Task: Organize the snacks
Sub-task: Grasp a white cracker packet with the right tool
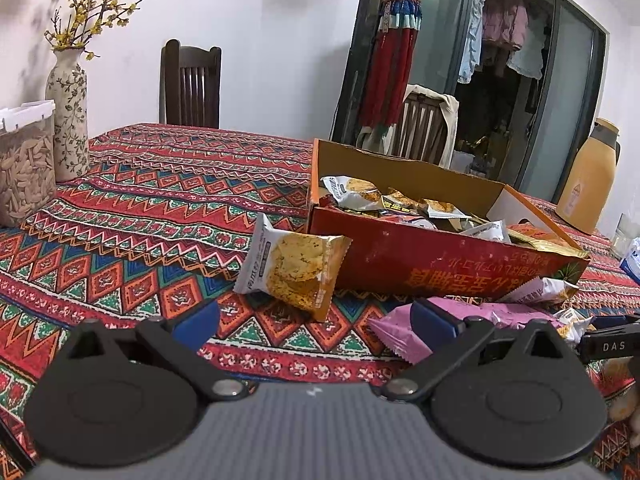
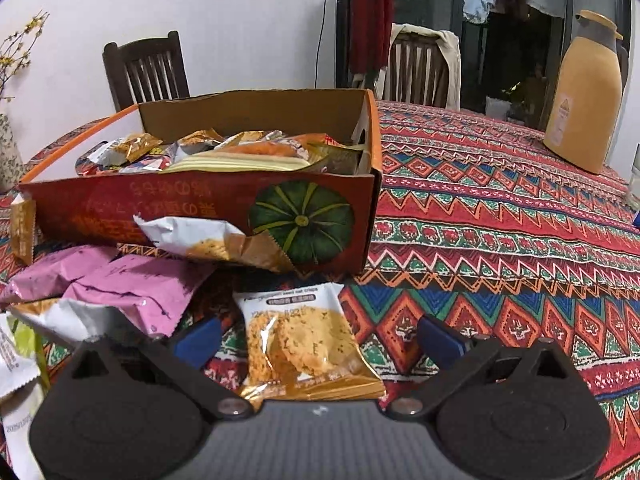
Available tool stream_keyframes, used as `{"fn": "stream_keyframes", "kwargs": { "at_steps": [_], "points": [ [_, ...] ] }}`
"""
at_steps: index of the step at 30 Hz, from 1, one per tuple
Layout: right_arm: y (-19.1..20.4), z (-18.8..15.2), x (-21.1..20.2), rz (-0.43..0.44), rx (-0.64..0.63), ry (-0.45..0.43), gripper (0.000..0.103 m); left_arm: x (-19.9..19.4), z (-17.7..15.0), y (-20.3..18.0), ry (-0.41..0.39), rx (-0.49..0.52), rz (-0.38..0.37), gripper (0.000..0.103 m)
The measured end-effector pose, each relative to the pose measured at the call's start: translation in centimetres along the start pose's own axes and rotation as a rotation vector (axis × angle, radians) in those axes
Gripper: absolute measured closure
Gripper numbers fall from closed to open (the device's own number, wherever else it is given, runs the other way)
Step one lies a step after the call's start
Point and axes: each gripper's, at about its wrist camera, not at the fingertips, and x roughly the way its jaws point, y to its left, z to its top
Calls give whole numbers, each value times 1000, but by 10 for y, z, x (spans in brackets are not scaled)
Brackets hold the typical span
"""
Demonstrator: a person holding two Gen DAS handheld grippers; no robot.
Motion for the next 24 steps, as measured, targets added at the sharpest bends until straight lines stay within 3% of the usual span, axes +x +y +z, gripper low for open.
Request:
{"fn": "stream_keyframes", "kwargs": {
  "at_steps": [6, 8, 10, 12, 24],
  "points": [
    [-2, -1, -1, 19, 0, -13, 3, -2, 0, 1, -10, -4, 5, 0],
    [-2, -3, -4, 22, 6, -38, 16, -2, 0, 0, -9, 2, 8, 0],
    [-3, -7, -9, 21, 8, -69, 43, -2, 0, -2, -8, 11, 11, 0],
    [-2, -11, -14, 32, -2, -97, 60, -1, -1, -3, -7, 18, 17, 0],
    [-4, -16, -42, 20, 18, -266, 62, -13, 5, -14, -41, 76, 23, 0]
  ]
}}
